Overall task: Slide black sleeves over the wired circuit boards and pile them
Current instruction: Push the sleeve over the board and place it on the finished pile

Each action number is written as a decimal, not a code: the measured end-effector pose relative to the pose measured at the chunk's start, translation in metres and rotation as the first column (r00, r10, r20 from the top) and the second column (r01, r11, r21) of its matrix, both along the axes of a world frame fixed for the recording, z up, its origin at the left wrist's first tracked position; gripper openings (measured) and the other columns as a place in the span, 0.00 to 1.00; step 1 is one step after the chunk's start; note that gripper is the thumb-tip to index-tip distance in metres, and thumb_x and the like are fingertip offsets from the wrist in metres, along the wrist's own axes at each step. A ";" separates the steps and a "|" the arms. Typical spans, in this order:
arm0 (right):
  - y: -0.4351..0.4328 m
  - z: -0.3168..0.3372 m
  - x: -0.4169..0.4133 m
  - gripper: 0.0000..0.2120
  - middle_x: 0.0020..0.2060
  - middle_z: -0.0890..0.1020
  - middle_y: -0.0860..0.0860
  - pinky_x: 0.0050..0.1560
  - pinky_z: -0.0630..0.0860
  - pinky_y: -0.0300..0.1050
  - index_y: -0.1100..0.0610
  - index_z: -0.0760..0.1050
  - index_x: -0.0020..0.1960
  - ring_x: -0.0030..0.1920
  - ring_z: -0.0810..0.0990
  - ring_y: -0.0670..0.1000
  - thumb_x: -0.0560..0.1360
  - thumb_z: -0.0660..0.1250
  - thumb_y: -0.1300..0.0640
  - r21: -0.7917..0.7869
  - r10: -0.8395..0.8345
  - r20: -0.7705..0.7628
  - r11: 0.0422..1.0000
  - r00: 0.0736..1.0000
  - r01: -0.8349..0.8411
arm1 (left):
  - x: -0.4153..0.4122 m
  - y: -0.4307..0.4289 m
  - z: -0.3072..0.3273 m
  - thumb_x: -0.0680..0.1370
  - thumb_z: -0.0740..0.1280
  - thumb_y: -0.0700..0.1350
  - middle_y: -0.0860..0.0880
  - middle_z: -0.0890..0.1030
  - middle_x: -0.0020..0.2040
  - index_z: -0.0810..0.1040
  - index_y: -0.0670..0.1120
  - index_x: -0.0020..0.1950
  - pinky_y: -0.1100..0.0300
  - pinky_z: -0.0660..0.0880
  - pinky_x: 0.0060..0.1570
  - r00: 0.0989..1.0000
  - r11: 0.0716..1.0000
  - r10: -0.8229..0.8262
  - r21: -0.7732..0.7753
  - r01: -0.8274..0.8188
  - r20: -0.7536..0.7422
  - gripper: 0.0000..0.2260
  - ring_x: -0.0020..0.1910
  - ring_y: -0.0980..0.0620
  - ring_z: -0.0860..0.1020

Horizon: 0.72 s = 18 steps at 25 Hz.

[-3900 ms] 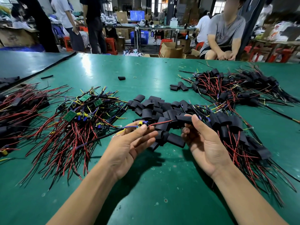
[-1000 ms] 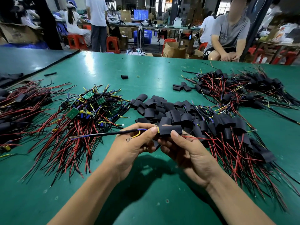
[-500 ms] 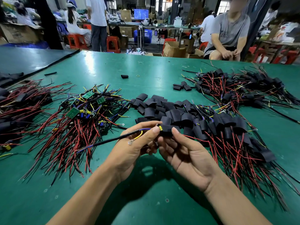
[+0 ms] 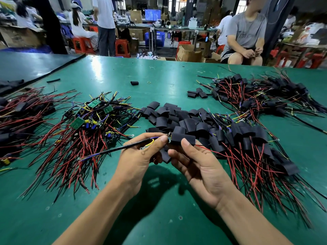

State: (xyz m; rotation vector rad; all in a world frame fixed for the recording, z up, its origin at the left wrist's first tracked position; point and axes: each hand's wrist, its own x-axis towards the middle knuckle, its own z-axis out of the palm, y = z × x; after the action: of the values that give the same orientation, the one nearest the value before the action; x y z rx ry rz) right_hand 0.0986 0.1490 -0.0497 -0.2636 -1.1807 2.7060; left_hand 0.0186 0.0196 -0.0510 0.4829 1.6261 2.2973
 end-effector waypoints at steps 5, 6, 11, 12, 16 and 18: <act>-0.002 -0.004 -0.002 0.23 0.47 0.85 0.61 0.41 0.82 0.43 0.62 0.74 0.59 0.39 0.86 0.54 0.66 0.74 0.60 0.132 -0.086 -0.072 0.987 0.994 0.095 | 0.001 0.000 0.000 0.64 0.76 0.50 0.46 0.80 0.32 0.86 0.47 0.42 0.62 0.68 0.29 1.000 1.000 0.005 -0.002 -0.005 0.005 0.11 0.26 0.52 0.71; -0.002 -0.004 -0.002 0.22 0.47 0.85 0.61 0.42 0.82 0.43 0.61 0.74 0.58 0.39 0.86 0.54 0.66 0.74 0.60 0.141 -0.094 -0.078 0.984 0.992 0.105 | 0.001 0.000 0.001 0.64 0.76 0.51 0.46 0.80 0.32 0.86 0.47 0.42 0.63 0.68 0.29 1.000 1.000 0.000 0.001 0.000 0.011 0.11 0.27 0.52 0.71; -0.004 0.002 0.000 0.12 0.44 0.86 0.61 0.37 0.81 0.42 0.57 0.80 0.48 0.35 0.85 0.53 0.65 0.75 0.60 0.086 -0.098 -0.085 0.991 0.992 0.105 | 0.003 0.000 0.001 0.67 0.75 0.48 0.48 0.79 0.29 0.85 0.47 0.41 0.65 0.69 0.28 0.999 1.000 -0.010 -0.002 0.010 -0.049 0.07 0.26 0.54 0.72; -0.004 0.002 0.000 0.11 0.43 0.85 0.62 0.36 0.81 0.42 0.57 0.80 0.47 0.35 0.85 0.53 0.65 0.75 0.59 0.103 -0.109 -0.082 0.988 0.991 0.117 | 0.004 0.000 0.001 0.67 0.75 0.48 0.48 0.78 0.29 0.85 0.47 0.41 0.64 0.69 0.28 0.998 1.000 -0.004 -0.013 0.004 -0.063 0.06 0.26 0.54 0.72; -0.002 0.001 0.000 0.08 0.43 0.86 0.61 0.34 0.81 0.41 0.56 0.81 0.45 0.33 0.85 0.52 0.67 0.73 0.58 0.158 -0.128 -0.068 0.978 0.989 0.137 | 0.004 0.000 0.000 0.66 0.76 0.52 0.48 0.79 0.29 0.85 0.48 0.40 0.62 0.70 0.30 0.998 0.999 0.007 -0.054 -0.011 -0.069 0.09 0.26 0.53 0.73; -0.001 0.000 -0.001 0.12 0.45 0.86 0.61 0.35 0.80 0.40 0.58 0.81 0.49 0.33 0.85 0.52 0.67 0.73 0.55 0.213 -0.114 -0.051 0.969 0.992 0.123 | 0.006 0.001 -0.001 0.67 0.77 0.54 0.50 0.80 0.31 0.83 0.50 0.41 0.62 0.72 0.30 0.993 0.994 0.019 -0.100 -0.031 -0.120 0.10 0.27 0.54 0.74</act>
State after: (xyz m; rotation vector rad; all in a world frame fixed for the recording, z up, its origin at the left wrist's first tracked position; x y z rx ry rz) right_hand 0.0979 0.1478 -0.0495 -0.2413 -1.3867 2.4449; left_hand 0.0241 0.0209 -0.0519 0.5884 1.8054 2.2281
